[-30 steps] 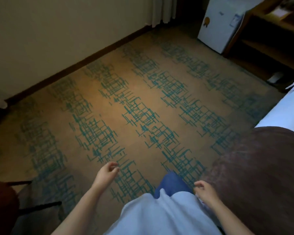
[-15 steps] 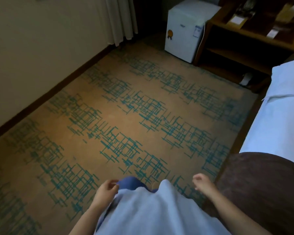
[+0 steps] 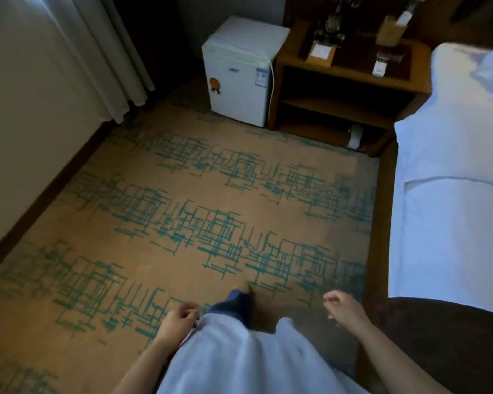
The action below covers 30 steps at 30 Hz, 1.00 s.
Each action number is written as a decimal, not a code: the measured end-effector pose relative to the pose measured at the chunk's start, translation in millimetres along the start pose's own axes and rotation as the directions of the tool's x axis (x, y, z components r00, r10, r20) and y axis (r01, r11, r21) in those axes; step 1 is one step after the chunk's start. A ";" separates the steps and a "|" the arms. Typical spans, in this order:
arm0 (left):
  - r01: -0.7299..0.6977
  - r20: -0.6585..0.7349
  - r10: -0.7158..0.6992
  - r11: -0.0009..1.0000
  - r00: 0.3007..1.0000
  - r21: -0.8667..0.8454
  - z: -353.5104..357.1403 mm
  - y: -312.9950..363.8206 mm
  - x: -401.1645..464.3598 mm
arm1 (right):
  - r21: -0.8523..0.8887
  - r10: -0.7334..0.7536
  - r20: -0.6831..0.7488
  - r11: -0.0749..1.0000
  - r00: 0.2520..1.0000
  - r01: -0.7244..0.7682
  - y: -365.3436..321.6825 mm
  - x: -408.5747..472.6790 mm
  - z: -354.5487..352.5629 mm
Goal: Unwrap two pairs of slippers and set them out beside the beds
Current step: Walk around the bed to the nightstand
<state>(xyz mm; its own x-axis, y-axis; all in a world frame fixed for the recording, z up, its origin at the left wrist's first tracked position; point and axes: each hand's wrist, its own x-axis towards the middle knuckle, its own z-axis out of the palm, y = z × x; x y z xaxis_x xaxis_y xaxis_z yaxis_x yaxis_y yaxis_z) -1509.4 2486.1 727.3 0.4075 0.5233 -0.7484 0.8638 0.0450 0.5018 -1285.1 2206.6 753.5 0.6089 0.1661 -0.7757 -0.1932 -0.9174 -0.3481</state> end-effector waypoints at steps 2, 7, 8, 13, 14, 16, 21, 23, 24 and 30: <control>-0.032 0.039 0.029 0.998 0.999 0.058 -13.2 38.1 33.4 | 0.026 0.033 -0.009 0.999 0.999 -0.033 -6.7 7.5 -9.6; -0.118 0.116 0.100 0.980 0.988 0.160 -23.7 146.9 95.8 | 0.158 0.159 -0.026 0.976 0.987 -0.153 -5.5 22.6 -27.6; -0.127 0.117 0.110 0.981 0.987 0.148 -21.7 169.6 105.1 | 0.192 0.181 -0.021 0.966 0.983 -0.173 -0.9 28.2 -30.3; -0.183 0.144 0.162 0.972 0.976 0.147 13.4 264.0 149.4 | 0.258 0.234 0.039 0.937 0.971 -0.236 8.7 63.9 -69.2; -0.187 0.142 0.166 0.971 0.976 0.147 24.1 279.3 158.0 | 0.269 0.233 0.040 0.934 0.972 -0.235 10.5 75.5 -80.2; -0.192 0.137 0.170 0.968 0.976 0.163 47.5 305.5 175.2 | 0.279 0.223 0.006 0.936 0.975 -0.216 10.9 100.0 -107.7; -0.168 0.174 0.131 0.962 0.976 0.216 106.0 357.5 198.1 | 0.237 0.201 -0.041 0.953 0.979 -0.186 4.7 162.1 -193.1; -0.166 0.201 0.115 0.951 0.973 0.261 123.5 370.3 211.4 | 0.170 0.171 -0.039 0.972 0.985 -0.162 -4.5 185.9 -230.8; -0.160 0.209 0.100 0.942 0.973 0.294 131.6 374.1 219.0 | 0.132 0.162 -0.035 0.979 0.986 -0.156 -10.2 197.0 -249.5; -0.182 0.172 0.122 0.902 0.978 0.391 154.6 432.4 212.3 | 0.119 0.111 -0.011 0.987 0.994 -0.109 -56.6 261.5 -335.2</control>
<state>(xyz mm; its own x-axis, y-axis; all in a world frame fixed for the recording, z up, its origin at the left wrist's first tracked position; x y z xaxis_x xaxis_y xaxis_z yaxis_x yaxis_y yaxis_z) -1003.6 2485.0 718.4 0.5548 0.3709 -0.7448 0.8213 -0.3874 0.4188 -857.1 2180.6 746.8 0.5922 0.0594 -0.8036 -0.3485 -0.8803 -0.3219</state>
